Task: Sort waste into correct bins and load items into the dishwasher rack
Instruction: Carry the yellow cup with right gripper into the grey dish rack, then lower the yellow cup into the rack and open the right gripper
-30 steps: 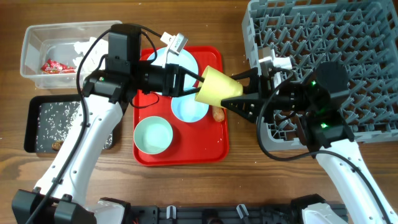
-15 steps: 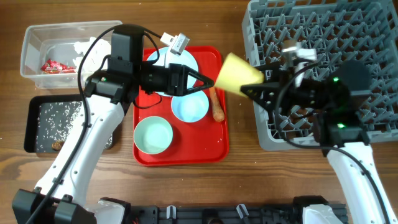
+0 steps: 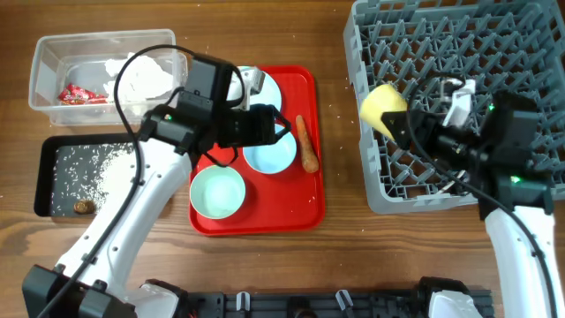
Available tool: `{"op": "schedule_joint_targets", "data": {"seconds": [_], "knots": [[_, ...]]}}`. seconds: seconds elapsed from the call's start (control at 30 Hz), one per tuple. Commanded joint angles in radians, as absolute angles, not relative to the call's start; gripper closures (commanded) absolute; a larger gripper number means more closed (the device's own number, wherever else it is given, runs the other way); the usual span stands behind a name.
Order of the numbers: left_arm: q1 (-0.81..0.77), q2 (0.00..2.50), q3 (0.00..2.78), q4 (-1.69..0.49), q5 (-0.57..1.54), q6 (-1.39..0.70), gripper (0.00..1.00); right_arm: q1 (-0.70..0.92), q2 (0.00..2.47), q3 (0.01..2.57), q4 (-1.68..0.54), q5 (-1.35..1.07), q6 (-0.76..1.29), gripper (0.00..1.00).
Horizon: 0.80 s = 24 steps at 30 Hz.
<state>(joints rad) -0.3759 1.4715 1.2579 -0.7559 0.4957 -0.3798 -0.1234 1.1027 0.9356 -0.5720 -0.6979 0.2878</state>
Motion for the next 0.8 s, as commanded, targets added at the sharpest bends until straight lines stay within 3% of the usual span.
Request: {"op": "schedule_joint_targets", "data": {"seconds": [0.0,0.2,0.6,0.77], "knots": [[-0.407,1.483,1.262,-0.773,0.306,-0.371,0.41,-0.110,1.064,1.132,-0.762,-0.378,0.210,0.58],[-0.414,1.529,1.262,-0.787,0.256,-0.371,0.41,-0.053,1.087,1.258,-1.040,-0.132,0.213,0.58],[-0.414,1.534,1.262,-0.796,0.233,-0.371,0.40,-0.034,1.443,1.256,-1.255,-0.113,0.186,0.56],[-0.414,1.534,1.262,-0.806,0.220,-0.371,0.38,0.048,1.522,1.256,-1.250,-0.099,0.202,0.45]]}}
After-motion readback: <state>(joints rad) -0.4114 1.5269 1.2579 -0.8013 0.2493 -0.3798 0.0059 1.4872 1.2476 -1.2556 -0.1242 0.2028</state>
